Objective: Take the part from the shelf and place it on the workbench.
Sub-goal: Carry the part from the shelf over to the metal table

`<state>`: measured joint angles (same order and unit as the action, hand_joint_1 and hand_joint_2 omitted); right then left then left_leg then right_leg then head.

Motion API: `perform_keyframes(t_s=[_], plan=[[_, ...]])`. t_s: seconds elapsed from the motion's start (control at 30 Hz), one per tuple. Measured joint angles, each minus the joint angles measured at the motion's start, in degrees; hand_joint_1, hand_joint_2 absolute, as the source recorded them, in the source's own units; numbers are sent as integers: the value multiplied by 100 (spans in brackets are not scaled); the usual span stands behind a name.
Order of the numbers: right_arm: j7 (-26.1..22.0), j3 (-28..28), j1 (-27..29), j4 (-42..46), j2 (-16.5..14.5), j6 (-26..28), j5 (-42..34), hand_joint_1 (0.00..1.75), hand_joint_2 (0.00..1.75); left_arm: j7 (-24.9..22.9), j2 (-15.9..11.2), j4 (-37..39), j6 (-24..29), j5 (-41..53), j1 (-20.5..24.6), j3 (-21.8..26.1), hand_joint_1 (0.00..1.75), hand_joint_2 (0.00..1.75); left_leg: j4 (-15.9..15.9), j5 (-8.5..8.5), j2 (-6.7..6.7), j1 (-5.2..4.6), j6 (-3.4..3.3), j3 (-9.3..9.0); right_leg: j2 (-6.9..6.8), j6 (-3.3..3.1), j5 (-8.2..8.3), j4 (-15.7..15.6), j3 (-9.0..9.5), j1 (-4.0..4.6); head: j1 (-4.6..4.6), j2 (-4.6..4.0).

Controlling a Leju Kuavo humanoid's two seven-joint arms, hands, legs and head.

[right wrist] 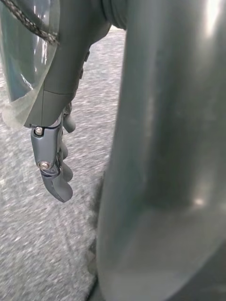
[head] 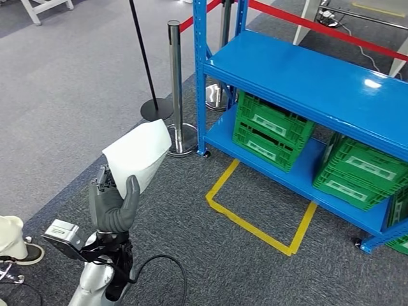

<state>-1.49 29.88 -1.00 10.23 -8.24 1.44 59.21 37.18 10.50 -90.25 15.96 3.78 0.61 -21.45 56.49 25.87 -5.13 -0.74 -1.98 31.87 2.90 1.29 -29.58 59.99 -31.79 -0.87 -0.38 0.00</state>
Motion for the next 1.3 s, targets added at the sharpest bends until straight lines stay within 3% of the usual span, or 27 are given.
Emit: perform_keyframes(t_s=[0.07, 0.13, 0.2, 0.27, 0.33, 0.37, 0.4, 0.43, 0.5, 0.57, 0.6, 0.67, 0.73, 0.8, 0.83, 0.87, 0.9, 0.93, 1.0, 1.07, 1.1, 1.13, 1.17, 1.2, 1.23, 1.3], plan=[[1, 1, -1, 1, 1, 2, 0, 0, 0, 1, 0, 0, -1, 0, 0, -2, 175, 175, 51, -3, -119, 13, 56, 63, 141, -23, 20, -281, 152, -3, -3, 0], [1, 1, -7, 2, -1, 3, 0, 0, 0, 1, -5, -1, 1, 1, -10, -3, 175, 175, 78, -16, -217, 32, 117, 120, 43, -56, 33, -304, 172, -2, -1, 0], [3, 1, -12, 1, -2, -1, 2, 0, 0, 0, -9, -2, 5, 8, -12, -2, 175, 175, 255, 101, -25, 19, 187, 210, -97, -106, 47, -332, 193, -22, -34, 0], [29, 0, -4, 0, -2, -16, 10, 0, 0, -3, -10, -2, 7, 30, -6, -7, 175, 175, 842, 408, 322, 24, 269, 483, -259, -149, 39, -341, 211, -24, -86, 0], [95, 2, 12, 0, 2, -27, 26, 0, 0, -14, -13, 2, 14, 65, -14, -13, 175, 175, 1560, 667, 454, 71, 327, 839, -435, -167, 17, -335, 216, -19, -105, 0], [133, 3, 15, 0, 4, -25, 40, 0, 0, -20, -15, 5, 23, 83, -23, -15, 175, 175, 1710, 661, 475, 92, 342, 918, -519, -166, 5, -334, 223, -18, -108, 0], [176, 3, 11, 0, 7, -16, 62, 0, 0, -24, -16, 9, 38, 98, -30, -17, 175, 175, 1632, 544, 495, 108, 347, 886, -596, -159, -8, -333, 236, -18, -108, 0], [213, 1, 3, 0, 8, -2, 85, 0, 0, -26, -16, 11, 57, 109, -34, -22, 175, 175, 1334, 341, 539, 116, 340, 741, -665, -149, -25, -332, 260, -18, -108, 0], [332, -8, -11, 1, 9, 71, 141, 0, 0, -24, -4, 15, 130, 103, -38, -39, 175, 175, 547, 13, 812, 69, 288, 347, -793, -110, -68, -333, 316, -3, -108, 0], [470, -13, -21, 2, 16, 185, 186, 0, 0, 4, 38, 23, 230, 3, -62, -47, 175, 175, 155, -48, 1026, -1, 205, 171, -917, -51, -103, -334, 343, 23, -109, 0], [541, -13, -31, 2, 23, 244, 221, 0, 0, 34, 65, 31, 278, -116, -100, -42, 175, 175, 136, -28, 1013, -28, 168, 180, -988, -19, -115, -340, 354, 35, -108, 0], [691, -31, -59, 8, 43, 354, 351, 0, 0, 121, 120, 45, 360, -429, -220, -4, 175, 175, 104, -41, 856, -18, 97, 179, -1081, 46, -171, -259, 362, 53, -95, 0], [813, -93, -72, 15, 63, 465, 542, 0, 0, 205, 163, 52, 448, -650, -315, 64, 175, 175, 63, -67, 707, 15, 22, 158, -825, 82, -399, 161, 193, 63, -64, 0], [846, -190, -68, 16, 77, 583, 734, 0, 0, 258, 199, 33, 568, -668, -394, 118, 175, 175, 57, -82, 544, 29, -22, 168, -439, 74, -772, 906, -186, 54, -26, 0], [840, -241, -64, 16, 81, 636, 810, 0, 0, 268, 210, 9, 617, -642, -448, 137, 175, 175, 59, -86, 454, 27, -29, 172, -352, 66, -891, 1221, -364, 54, -19, 0], [831, -287, -59, 15, 83, 684, 861, 0, 0, 270, 214, -20, 649, -620, -510, 156, 175, 175, 61, -89, 365, 22, -32, 172, -313, 58, -908, 1405, -493, 53, -16, 0], [826, -323, -54, 16, 84, 724, 885, 0, 0, 261, 214, -53, 661, -616, -564, 177, 175, 175, 66, -89, 274, 21, -31, 169, -297, 53, -790, 1369, -528, 52, -14, 0], [825, -343, -50, 16, 84, 751, 882, 0, 0, 249, 214, -76, 657, -624, -599, 198, 175, 175, 73, -89, 186, 22, -28, 164, -270, 47, -570, 1121, -462, 45, -16, 0], [837, -358, -47, 14, 85, 768, 856, 0, 0, 222, 216, -98, 632, -638, -623, 233, 175, 175, 114, -76, 20, 18, 1, 174, -43, 44, -114, 351, -189, 9, -14, 0], [871, -375, -50, 10, 82, 717, 852, 0, 0, 194, 220, -98, 602, -599, -619, 242, 175, 175, 169, -71, -118, 17, 62, 232, 180, 24, 27, -103, 7, -21, -15, 0], [885, -386, -52, 9, 78, 686, 854, 0, 0, 173, 221, -98, 587, -556, -613, 239, 175, 175, 186, -82, -185, 20, 102, 267, 203, 1, 5, -150, 35, -18, -17, 0], [885, -396, -56, 9, 65, 664, 851, 0, 0, 146, 220, -98, 571, -501, -601, 233, 175, 175, 190, -100, -249, 34, 136, 294, 144, -31, 10, -158, 47, -16, -16, 0], [868, -401, -60, 9, 44, 662, 837, 0, 0, 110, 217, -97, 544, -445, -579, 226, 175, 175, 208, -99, -221, 37, 168, 316, 75, -63, 25, -167, 46, -15, -15, 0], [837, -402, -63, 9, 7, 672, 811, 0, 0, 53, 212, -95, 508, -391, -536, 216, 175, 175, 287, -48, -103, 30, 200, 358, 2, -96, 37, -175, 51, -17, -32, 0], [806, -402, -66, 9, -33, 686, 785, 0, 0, -17, 206, -91, 469, -347, -472, 198, 175, 175, 471, 67, 68, 23, 230, 443, -80, -125, 44, -184, 56, -20, -48, 0], [778, -402, -65, 8, -102, 701, 752, 0, 0, -172, 192, -83, 409, -227, -323, 139, 175, 175, 1162, 432, 397, 29, 288, 754, -258, -163, 36, -187, 59, -6, -84, 0]])
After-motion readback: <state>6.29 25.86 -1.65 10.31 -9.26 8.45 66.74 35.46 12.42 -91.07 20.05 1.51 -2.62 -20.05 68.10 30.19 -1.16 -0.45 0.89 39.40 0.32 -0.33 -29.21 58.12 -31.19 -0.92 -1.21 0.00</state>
